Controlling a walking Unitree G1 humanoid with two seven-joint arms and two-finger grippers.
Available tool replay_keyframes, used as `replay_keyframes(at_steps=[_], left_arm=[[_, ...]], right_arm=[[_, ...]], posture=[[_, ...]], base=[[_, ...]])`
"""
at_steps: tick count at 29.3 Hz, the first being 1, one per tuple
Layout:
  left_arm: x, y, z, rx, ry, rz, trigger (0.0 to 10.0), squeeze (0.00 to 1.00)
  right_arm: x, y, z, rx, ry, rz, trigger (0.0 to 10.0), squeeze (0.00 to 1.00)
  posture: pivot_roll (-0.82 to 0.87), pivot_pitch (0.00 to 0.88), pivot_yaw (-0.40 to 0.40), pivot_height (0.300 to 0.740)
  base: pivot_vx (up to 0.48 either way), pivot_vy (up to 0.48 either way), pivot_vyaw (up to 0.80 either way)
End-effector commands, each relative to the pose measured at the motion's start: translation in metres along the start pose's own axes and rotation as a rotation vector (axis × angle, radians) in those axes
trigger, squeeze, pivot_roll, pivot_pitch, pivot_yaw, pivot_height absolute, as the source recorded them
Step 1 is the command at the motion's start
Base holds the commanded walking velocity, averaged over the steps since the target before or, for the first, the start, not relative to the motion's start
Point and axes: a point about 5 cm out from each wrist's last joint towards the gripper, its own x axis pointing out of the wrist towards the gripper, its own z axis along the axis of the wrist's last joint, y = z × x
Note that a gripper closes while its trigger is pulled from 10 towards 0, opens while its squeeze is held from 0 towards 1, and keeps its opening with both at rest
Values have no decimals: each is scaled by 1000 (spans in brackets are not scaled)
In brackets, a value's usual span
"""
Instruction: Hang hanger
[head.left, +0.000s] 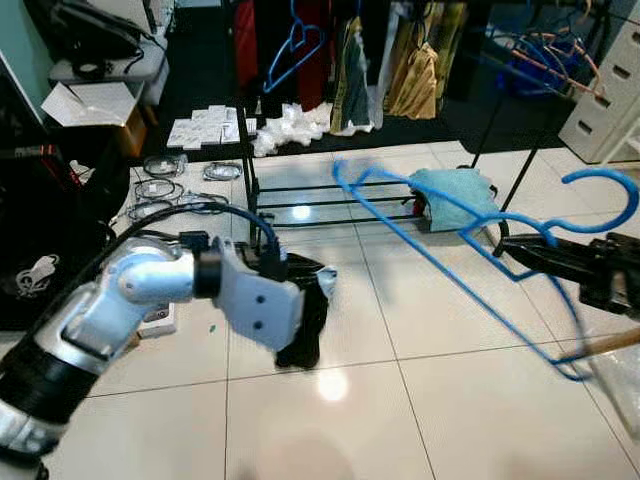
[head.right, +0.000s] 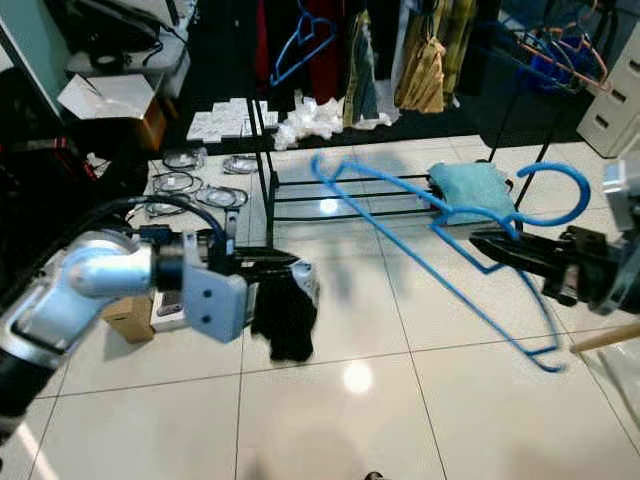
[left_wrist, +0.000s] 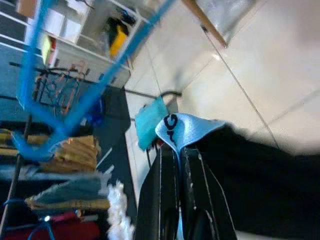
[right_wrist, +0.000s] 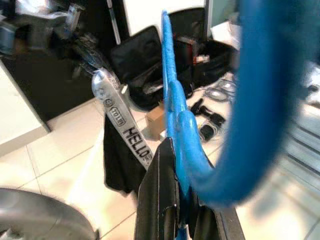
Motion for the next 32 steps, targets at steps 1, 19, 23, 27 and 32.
replay_keyframes(at_steps=[1, 19, 23, 27, 32], left_arm=[[-5, -2, -4, 57, 19, -43, 10000, 0], [-8, 15, -24, 455, -72, -157, 10000, 0], [-13, 12, -25, 429, -109, -179, 10000, 0], [-23, 8, -29, 412, -145, -217, 10000, 0], [-31, 9, -32, 434, -150, -240, 10000, 0]], right_arm=[[-4, 1, 2, 11, 4, 16, 10000, 0], [-3, 21, -16, 85, 266, 298, 10000, 0], [-6, 20, -15, 83, 272, 293, 10000, 0], [-11, 19, -14, 80, 278, 282, 10000, 0], [-17, 20, -13, 92, 298, 288, 10000, 0]], posture=[[-45, 132, -8, 740], [-53, 142, -2, 740], [-54, 143, 0, 740], [-53, 147, 3, 740], [-49, 147, 4, 740]], base=[[0, 0, 0], [0, 0, 0], [0, 0, 0], [0, 0, 0], [0, 0, 0]])
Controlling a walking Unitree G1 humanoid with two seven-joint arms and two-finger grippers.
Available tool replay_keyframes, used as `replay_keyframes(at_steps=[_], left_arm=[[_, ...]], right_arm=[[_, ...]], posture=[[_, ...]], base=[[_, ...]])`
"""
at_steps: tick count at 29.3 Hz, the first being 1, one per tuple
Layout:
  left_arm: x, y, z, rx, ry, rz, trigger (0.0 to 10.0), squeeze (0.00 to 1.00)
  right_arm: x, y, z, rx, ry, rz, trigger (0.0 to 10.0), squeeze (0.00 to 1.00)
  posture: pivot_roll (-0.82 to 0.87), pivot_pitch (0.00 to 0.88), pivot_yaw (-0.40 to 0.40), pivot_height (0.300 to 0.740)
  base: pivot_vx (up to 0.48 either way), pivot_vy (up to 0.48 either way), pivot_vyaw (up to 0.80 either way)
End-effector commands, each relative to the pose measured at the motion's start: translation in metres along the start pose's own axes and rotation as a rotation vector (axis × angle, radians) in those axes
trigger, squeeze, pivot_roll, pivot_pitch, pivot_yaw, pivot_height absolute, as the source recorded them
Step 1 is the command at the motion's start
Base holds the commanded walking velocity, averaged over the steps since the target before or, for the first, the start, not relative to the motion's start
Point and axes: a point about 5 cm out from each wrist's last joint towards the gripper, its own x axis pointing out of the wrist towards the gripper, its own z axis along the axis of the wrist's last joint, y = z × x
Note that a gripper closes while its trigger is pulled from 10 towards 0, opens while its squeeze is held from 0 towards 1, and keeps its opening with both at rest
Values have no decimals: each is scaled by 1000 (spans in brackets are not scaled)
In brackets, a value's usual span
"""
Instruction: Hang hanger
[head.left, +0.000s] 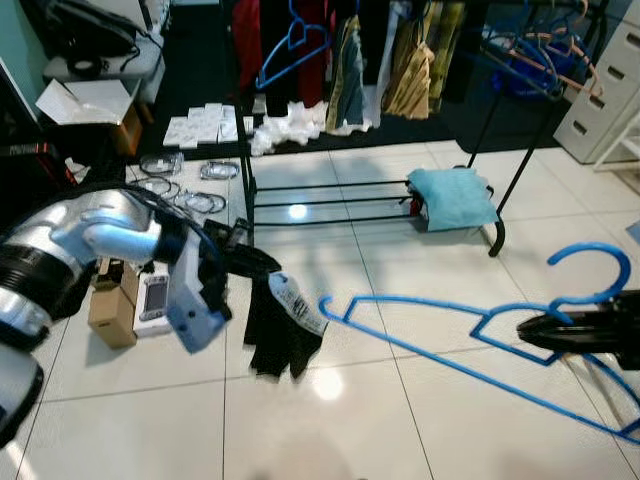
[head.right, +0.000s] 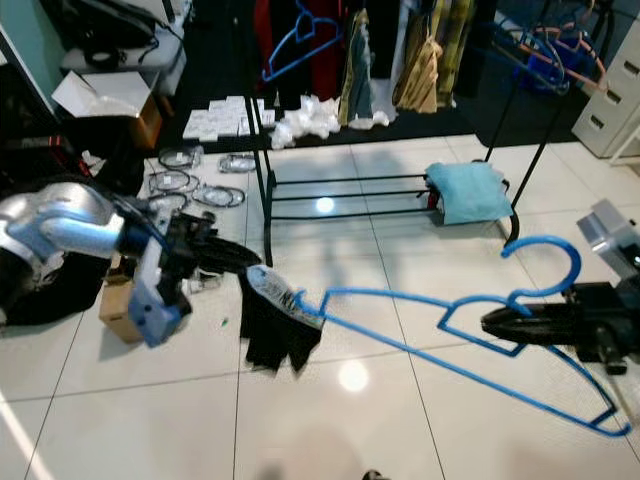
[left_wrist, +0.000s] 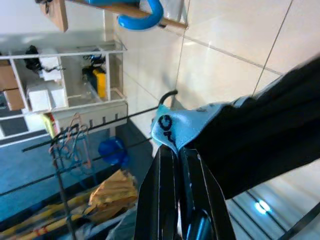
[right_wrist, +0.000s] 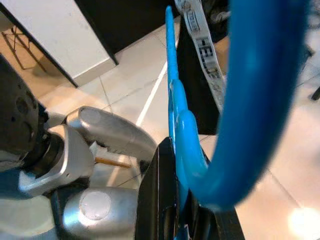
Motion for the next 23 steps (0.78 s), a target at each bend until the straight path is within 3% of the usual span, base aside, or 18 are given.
replay_keyframes(at_steps=[1, 5, 12, 19, 23], left_arm=[[-6, -5, 1, 2, 1, -37, 10000, 0], [-10, -1, 3, 61, -47, -40, 10000, 0], [-8, 4, 7, 93, -94, -42, 10000, 0], [-5, 14, 13, 134, -158, -39, 10000, 0], [-2, 19, 15, 157, -183, -21, 10000, 0]], right_arm=[[-3, 2, 3, -19, 7, 2, 10000, 0], [-10, 3, 4, -15, 75, 10, 10000, 0], [-13, 1, 10, -38, 79, -2, 10000, 0], [-29, -4, 21, -72, 93, -69, 10000, 0], [-28, -6, 22, -92, 86, -70, 10000, 0]], posture=[[-49, 147, 4, 740], [-48, 144, 4, 740], [-44, 141, 3, 740], [-38, 142, 5, 740], [-37, 144, 6, 740]], base=[[0, 0, 0], [0, 0, 0], [0, 0, 0], [0, 0, 0], [0, 0, 0]])
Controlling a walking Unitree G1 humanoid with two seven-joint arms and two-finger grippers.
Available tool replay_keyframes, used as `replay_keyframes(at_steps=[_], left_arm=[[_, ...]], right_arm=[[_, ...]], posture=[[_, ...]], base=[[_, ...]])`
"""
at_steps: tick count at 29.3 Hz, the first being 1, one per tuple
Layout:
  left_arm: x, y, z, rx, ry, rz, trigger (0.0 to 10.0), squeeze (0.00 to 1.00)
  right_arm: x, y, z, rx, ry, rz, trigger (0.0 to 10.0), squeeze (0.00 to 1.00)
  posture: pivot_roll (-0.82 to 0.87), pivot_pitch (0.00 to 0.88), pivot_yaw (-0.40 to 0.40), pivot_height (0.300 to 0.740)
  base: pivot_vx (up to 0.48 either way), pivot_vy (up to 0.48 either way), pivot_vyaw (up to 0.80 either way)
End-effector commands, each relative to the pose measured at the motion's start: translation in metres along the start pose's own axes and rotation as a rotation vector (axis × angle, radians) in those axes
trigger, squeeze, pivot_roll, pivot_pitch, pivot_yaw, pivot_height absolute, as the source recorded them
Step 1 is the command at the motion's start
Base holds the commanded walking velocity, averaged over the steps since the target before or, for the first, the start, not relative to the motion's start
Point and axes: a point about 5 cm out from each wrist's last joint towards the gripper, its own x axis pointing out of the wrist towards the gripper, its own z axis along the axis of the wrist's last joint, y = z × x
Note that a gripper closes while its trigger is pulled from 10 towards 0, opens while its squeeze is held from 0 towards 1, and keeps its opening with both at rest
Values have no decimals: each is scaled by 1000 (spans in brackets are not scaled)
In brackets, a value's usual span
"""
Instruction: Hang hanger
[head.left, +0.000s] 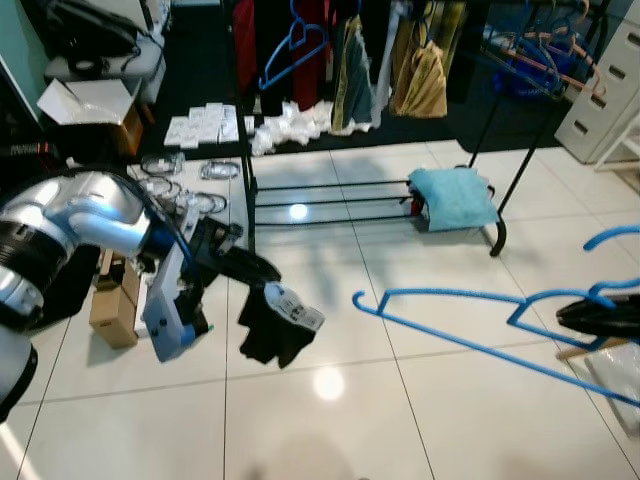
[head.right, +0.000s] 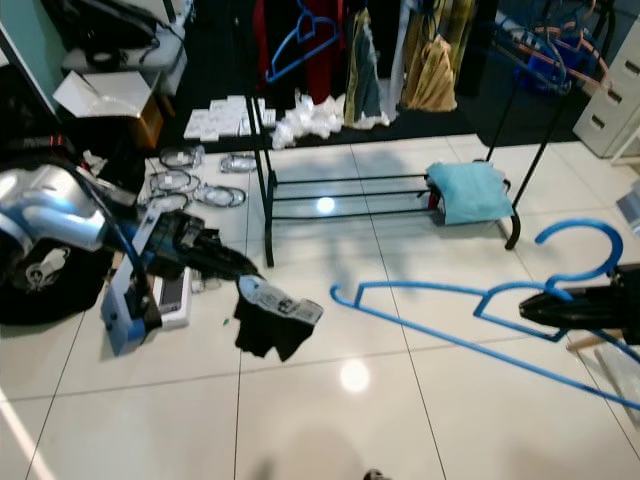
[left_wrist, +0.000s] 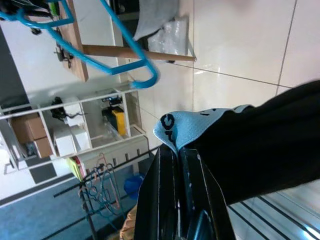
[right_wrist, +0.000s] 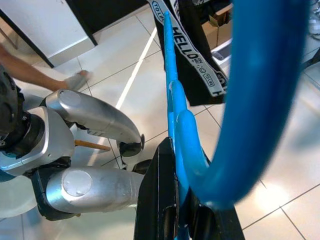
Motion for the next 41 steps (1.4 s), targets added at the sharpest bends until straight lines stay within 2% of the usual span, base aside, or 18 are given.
replay_keyframes(at_steps=[1, 6, 9, 13, 19, 22, 31, 41], left_arm=[[-5, 2, 3, 21, -5, -26, 10000, 0], [2, 10, 4, 51, -48, 8, 10000, 0], [2, 10, 4, 51, -48, 8, 10000, 0], [12, 25, 7, 101, -112, 55, 10000, 0], [13, 30, 8, 116, -132, 67, 10000, 0], [15, 36, 10, 129, -157, 87, 10000, 0], [16, 38, 9, 128, -165, 92, 10000, 0], [19, 46, 8, 122, -157, 130, 10000, 0]], right_arm=[[0, 0, 1, -17, 2, 5, 10000, 0], [4, -6, 7, -55, -31, 4, 10000, 0], [4, -6, 7, -55, -31, 4, 10000, 0], [13, -7, 15, -88, -56, 44, 10000, 0], [17, -7, 18, -101, -62, 66, 10000, 0], [30, -6, 20, -110, -66, 125, 10000, 0], [42, -6, 25, -126, -73, 178, 10000, 0], [45, -6, 27, -137, -78, 192, 10000, 0]], posture=[[-37, 144, 6, 740], [-33, 144, 8, 740], [-33, 144, 8, 740], [-34, 147, 11, 740], [-32, 147, 11, 740], [-29, 147, 11, 740], [-25, 147, 11, 740], [-23, 146, 12, 740]], base=[[0, 0, 0], [0, 0, 0], [0, 0, 0], [0, 0, 0], [0, 0, 0], [0, 0, 0], [0, 0, 0], [0, 0, 0]])
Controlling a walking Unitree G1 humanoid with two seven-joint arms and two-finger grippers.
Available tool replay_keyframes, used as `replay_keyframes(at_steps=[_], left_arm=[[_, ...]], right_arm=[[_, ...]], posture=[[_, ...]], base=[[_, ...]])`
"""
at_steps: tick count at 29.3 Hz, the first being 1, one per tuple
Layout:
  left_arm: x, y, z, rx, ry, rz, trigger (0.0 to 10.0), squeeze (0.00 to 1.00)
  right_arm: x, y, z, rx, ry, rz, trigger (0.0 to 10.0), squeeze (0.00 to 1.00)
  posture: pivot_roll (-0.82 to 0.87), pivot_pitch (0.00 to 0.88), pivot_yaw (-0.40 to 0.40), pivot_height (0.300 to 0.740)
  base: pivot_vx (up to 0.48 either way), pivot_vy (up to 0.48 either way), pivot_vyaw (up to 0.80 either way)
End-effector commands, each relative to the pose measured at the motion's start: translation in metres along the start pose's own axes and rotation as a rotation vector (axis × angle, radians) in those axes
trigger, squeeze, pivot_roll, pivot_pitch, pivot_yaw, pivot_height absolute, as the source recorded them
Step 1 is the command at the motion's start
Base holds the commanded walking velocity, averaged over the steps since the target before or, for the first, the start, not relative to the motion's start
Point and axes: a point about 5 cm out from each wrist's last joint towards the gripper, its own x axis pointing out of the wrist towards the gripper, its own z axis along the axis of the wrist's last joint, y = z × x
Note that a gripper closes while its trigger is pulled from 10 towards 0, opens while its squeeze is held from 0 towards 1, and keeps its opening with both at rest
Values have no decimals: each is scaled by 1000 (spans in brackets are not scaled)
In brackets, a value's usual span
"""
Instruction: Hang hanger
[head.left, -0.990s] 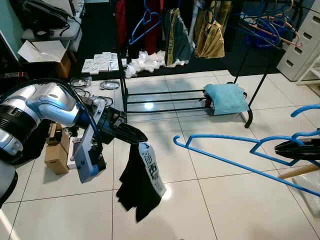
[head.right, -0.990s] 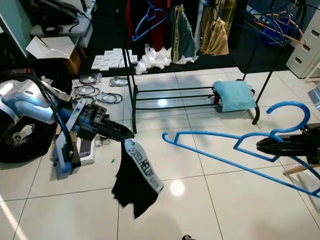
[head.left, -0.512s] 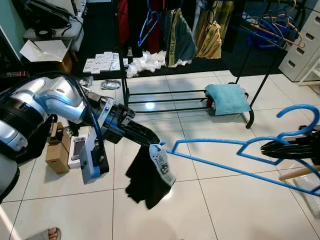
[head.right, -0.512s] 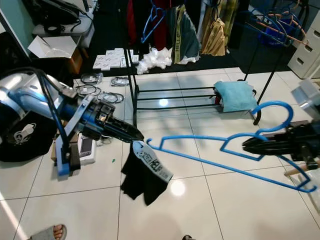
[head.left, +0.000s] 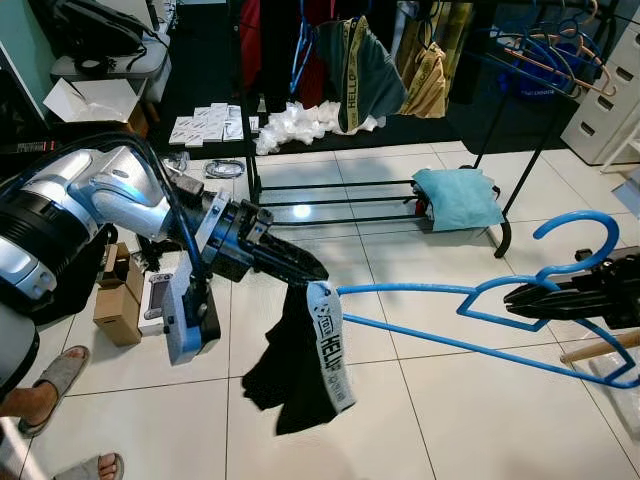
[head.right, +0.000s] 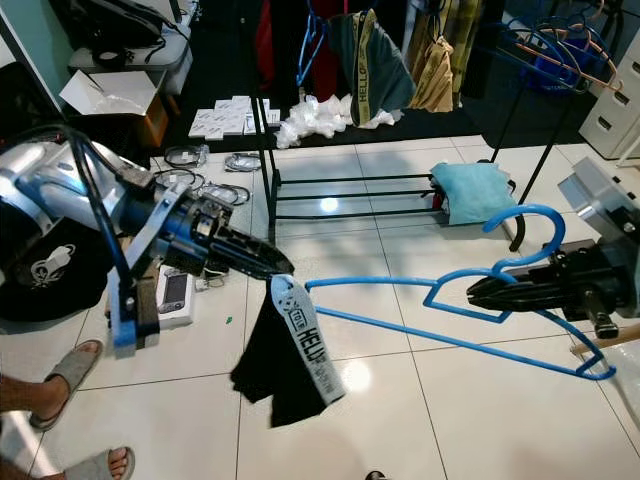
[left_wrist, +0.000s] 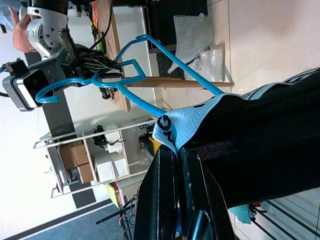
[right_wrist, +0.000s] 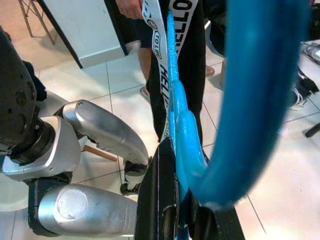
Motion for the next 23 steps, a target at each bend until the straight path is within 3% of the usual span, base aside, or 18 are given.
replay_keyframes(at_steps=[1, 15, 23], left_arm=[[4, 5, -1, 15, -22, -2, 10000, 0], [8, 15, -5, -5, -6, 72, 10000, 0], [11, 20, -5, -30, -2, 125, 10000, 0]], right_arm=[[5, 1, 4, -15, -7, 35, 10000, 0], [14, -6, 8, -54, -84, 19, 10000, 0], [29, -19, 1, -79, -76, -82, 10000, 0]], posture=[[-24, 145, 13, 740], [-18, 142, 13, 740], [-19, 138, 12, 740]], base=[[0, 0, 0], [0, 0, 0], [0, 0, 0]])
